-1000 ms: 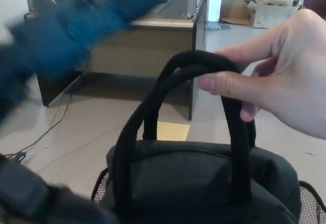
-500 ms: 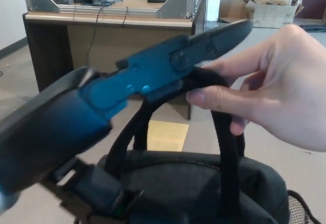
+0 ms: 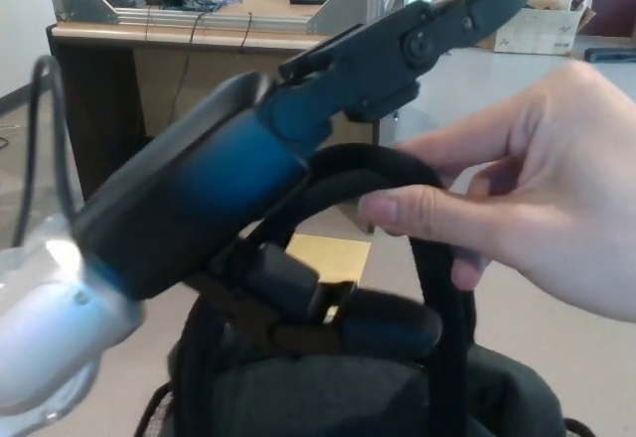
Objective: A person hands over a black lunchbag to the robot and the robot uses its left hand to grab the strips of the lunchbag, the gives it back to the person.
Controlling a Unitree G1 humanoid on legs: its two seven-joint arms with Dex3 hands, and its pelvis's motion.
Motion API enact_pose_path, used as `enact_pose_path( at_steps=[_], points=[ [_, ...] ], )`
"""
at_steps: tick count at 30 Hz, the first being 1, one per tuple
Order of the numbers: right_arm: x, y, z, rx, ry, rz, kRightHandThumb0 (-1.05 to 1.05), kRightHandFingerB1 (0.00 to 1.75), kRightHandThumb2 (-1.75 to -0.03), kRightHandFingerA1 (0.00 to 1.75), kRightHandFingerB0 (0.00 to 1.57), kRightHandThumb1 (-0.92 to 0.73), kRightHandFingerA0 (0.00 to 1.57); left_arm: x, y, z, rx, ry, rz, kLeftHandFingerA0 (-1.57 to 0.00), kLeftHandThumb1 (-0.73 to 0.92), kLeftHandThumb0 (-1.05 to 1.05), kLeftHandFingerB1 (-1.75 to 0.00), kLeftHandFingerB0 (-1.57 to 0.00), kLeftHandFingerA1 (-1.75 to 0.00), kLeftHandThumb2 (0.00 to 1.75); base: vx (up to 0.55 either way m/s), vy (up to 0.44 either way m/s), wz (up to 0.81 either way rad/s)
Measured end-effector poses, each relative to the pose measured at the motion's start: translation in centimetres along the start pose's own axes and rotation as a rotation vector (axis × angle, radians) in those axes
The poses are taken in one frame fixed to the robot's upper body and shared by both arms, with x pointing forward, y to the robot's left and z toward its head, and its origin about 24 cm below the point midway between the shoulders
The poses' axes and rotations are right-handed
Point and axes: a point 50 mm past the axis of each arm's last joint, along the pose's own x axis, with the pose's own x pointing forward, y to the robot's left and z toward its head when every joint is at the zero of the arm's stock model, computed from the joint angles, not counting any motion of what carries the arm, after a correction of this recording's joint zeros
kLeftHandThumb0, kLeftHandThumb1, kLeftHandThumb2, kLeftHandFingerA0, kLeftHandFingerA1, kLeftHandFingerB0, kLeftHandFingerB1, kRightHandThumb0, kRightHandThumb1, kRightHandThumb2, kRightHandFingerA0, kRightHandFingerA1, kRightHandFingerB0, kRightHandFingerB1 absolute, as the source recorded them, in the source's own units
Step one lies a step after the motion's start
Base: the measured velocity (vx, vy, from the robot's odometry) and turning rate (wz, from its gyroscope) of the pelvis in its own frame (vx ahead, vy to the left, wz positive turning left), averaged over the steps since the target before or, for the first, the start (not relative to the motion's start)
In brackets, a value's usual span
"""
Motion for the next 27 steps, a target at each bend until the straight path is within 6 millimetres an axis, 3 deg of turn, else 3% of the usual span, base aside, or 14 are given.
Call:
enact_pose_path(
  at_steps=[11,12,26,27],
  points=[
    [0.0,0.0,0.1,0.000,-0.005,-0.001,-0.74,0.37,-0.64,0.44,0.31,-0.76,0.41,1.3,-1.1,-1.9,0.083,0.076,0.023,0.00,0.39,-0.61,-0.14,0.00,-0.19,0.77,0.00,0.000,0.00],
    [0.1,0.0,0.1,0.000,-0.005,-0.001,-0.65,0.46,-1.02,0.58,0.18,-0.60,0.37,1.4,-1.1,-2.1,0.092,0.083,0.024,-0.01,0.38,-0.60,-0.15,-0.03,-0.20,0.76,0.00,0.000,0.00],
    [0.1,0.0,0.2,0.000,-0.008,0.000,-0.71,0.45,-1.03,0.56,0.19,-0.64,0.37,2.2,-1.2,-4.2,0.304,0.197,0.037,-0.04,0.36,-0.54,-0.18,-0.05,-0.26,0.73,0.00,0.000,0.00],
    [0.1,0.0,0.2,0.000,-0.008,0.000,-0.67,0.46,-1.03,0.57,0.18,-0.62,0.37,2.2,-1.2,-4.3,0.314,0.203,0.037,-0.06,0.47,-0.51,-0.22,-0.01,-0.27,0.55,0.00,0.000,0.00]
  ],
)
